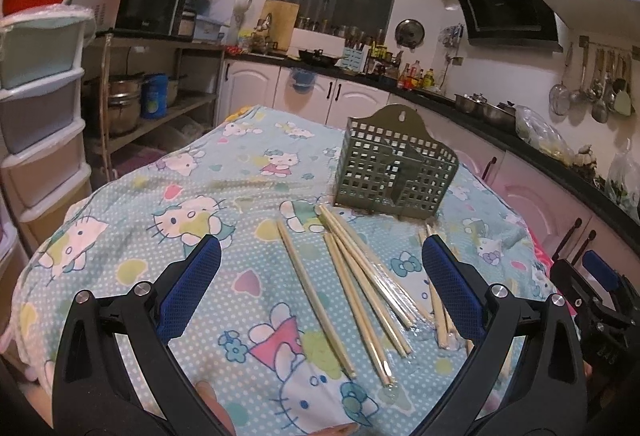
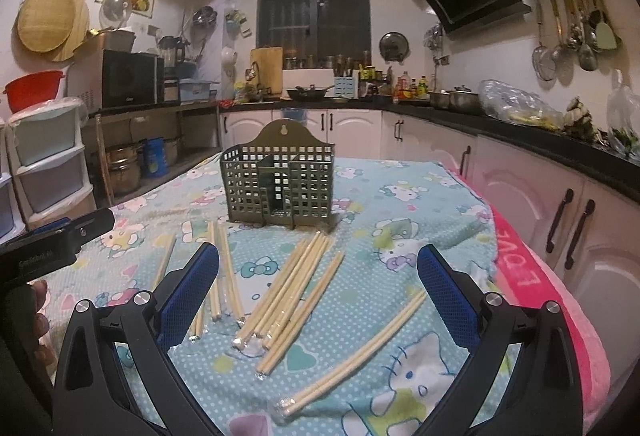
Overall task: Organize utensils
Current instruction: 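Move both tools toward the wrapped wooden chopsticks on the cloth, then close the left tool on a chopstick while the right tool grasps another, then lift both held chopsticks and carry them above the green chopstick holder, then open both tools to drop the chopsticks into the green holder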
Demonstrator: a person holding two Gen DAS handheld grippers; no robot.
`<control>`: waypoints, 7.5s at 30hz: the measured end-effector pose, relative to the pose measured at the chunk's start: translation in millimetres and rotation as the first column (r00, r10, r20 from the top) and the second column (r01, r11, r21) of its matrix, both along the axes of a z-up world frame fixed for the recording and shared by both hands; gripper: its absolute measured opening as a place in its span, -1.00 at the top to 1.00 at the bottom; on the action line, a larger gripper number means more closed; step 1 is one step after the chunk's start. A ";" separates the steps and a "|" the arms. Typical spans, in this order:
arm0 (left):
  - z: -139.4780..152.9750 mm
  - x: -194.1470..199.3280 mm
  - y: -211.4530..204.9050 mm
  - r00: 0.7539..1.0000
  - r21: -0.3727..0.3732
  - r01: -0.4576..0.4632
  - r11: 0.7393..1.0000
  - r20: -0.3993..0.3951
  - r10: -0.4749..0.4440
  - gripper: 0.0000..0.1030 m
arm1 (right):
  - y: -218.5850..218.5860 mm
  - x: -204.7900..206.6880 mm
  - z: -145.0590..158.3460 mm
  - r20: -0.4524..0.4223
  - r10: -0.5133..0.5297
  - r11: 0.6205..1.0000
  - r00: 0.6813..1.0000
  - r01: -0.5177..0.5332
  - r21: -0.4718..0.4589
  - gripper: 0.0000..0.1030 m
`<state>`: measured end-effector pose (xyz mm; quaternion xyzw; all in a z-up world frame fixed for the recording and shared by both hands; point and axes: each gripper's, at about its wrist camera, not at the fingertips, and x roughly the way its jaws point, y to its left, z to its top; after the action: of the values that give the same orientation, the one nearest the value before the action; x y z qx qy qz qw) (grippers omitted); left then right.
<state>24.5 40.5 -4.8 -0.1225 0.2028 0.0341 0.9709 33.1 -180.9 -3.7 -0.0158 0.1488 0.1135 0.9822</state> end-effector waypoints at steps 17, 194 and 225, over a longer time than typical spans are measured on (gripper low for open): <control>13.7 52.6 33.3 0.994 -0.072 0.017 0.997 -0.102 -0.025 -0.79 | 15.2 52.7 17.3 -0.072 0.068 0.997 0.995 -0.071 -0.041 -0.88; 91.5 256.9 16.5 0.977 -0.131 0.210 0.969 0.073 -0.202 0.99 | 11.6 273.8 99.2 0.085 0.065 0.980 0.994 -0.079 0.181 0.91; 78.6 222.8 32.7 0.987 -0.172 0.158 0.972 0.030 -0.155 0.66 | -17.0 226.4 76.8 0.015 0.032 0.977 0.999 -0.034 0.210 0.49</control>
<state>247.2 73.1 73.8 -0.1905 0.2060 -0.0615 0.9578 259.5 -197.8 73.2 0.0852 0.1300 0.1448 0.9772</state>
